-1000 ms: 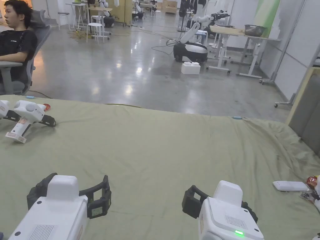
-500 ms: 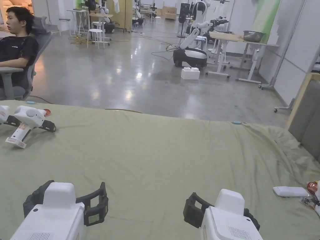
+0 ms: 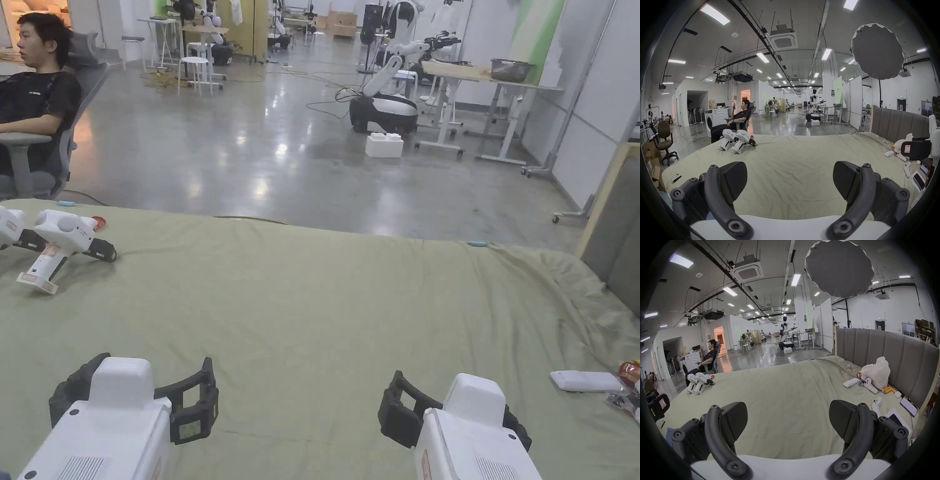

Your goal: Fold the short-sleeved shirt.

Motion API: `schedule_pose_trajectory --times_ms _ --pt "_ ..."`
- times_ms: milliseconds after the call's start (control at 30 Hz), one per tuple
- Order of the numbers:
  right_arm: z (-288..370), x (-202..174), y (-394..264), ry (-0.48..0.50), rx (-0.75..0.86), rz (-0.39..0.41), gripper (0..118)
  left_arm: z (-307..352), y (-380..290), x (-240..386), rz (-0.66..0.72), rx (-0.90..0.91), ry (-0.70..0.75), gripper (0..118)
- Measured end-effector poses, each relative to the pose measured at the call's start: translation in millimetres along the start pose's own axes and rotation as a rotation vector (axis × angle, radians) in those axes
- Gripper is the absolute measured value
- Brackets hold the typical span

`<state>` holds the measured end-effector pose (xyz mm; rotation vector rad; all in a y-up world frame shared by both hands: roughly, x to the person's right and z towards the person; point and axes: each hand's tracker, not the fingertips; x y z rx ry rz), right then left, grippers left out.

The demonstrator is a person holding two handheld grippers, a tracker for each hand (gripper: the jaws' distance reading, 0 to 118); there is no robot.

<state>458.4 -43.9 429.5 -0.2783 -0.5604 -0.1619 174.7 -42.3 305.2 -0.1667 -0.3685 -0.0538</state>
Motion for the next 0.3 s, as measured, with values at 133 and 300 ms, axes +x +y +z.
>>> schedule_pose_trajectory --times_ms 133,300 --pt "1.6 -2.2 -0.8 -0.012 0.022 0.044 104 0.0 1.0 -0.4 -0.001 -0.002 0.001 109" --pt "4.3 -4.2 -1.7 0.008 0.068 0.067 104 -0.4 0.7 -0.6 -0.004 -0.003 0.003 109"
